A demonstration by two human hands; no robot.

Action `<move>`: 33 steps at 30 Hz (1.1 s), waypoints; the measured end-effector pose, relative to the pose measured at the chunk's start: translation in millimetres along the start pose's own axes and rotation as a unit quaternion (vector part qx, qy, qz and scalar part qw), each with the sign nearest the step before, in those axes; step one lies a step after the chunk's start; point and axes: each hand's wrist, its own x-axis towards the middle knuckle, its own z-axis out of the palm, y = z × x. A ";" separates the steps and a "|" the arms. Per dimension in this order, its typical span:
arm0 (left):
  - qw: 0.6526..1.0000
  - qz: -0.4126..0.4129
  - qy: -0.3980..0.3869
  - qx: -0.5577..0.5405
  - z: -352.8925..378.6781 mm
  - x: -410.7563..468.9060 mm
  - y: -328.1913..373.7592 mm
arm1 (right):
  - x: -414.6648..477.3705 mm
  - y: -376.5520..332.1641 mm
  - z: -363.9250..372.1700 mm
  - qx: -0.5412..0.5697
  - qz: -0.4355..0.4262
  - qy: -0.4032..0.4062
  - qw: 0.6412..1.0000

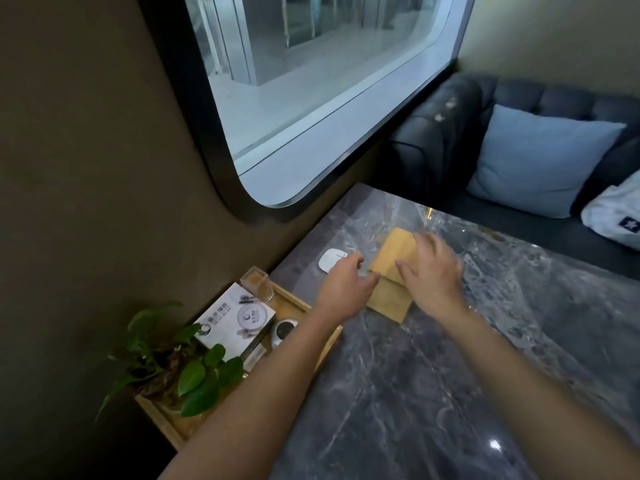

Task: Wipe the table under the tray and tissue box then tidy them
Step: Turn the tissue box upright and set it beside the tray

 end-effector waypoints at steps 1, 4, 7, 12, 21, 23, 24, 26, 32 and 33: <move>1.000 -0.005 -0.002 -0.008 7.9 8.1 0.6 | 1.3 4.4 2.1 0.014 0.043 -0.010 0.999; 0.997 -0.040 -0.014 -0.072 25.9 26.3 1.0 | 4.8 19.9 15.1 0.095 0.142 -0.041 0.984; 0.986 -0.073 -0.044 -0.146 37.3 37.6 -2.4 | 5.0 30.3 27.7 0.206 0.198 -0.072 0.956; 0.960 -0.126 -0.084 -0.238 48.5 52.5 -12.9 | 3.9 29.5 39.7 0.331 0.265 -0.097 0.900; 0.931 -0.193 0.011 -0.308 38.5 77.5 -31.0 | 9.6 8.3 32.9 0.398 0.228 -0.090 0.884; 0.931 -0.220 0.014 -0.289 35.1 81.2 -38.3 | 9.4 1.3 31.9 0.332 0.185 -0.105 0.919; 0.932 -0.232 0.015 -0.280 34.3 81.7 -40.3 | 9.7 -2.3 31.7 0.310 0.168 -0.107 0.930; 0.930 -0.251 0.017 -0.267 33.8 84.4 -45.5 | 10.6 -9.5 32.8 0.290 0.143 -0.122 0.938; 0.913 -0.263 -0.036 -0.309 30.8 83.0 -52.5 | 17.1 -37.0 51.0 0.200 0.101 -0.171 0.959; 0.911 -0.262 -0.037 -0.316 32.4 81.5 -55.7 | 17.7 -40.3 54.2 0.197 0.097 -0.177 0.959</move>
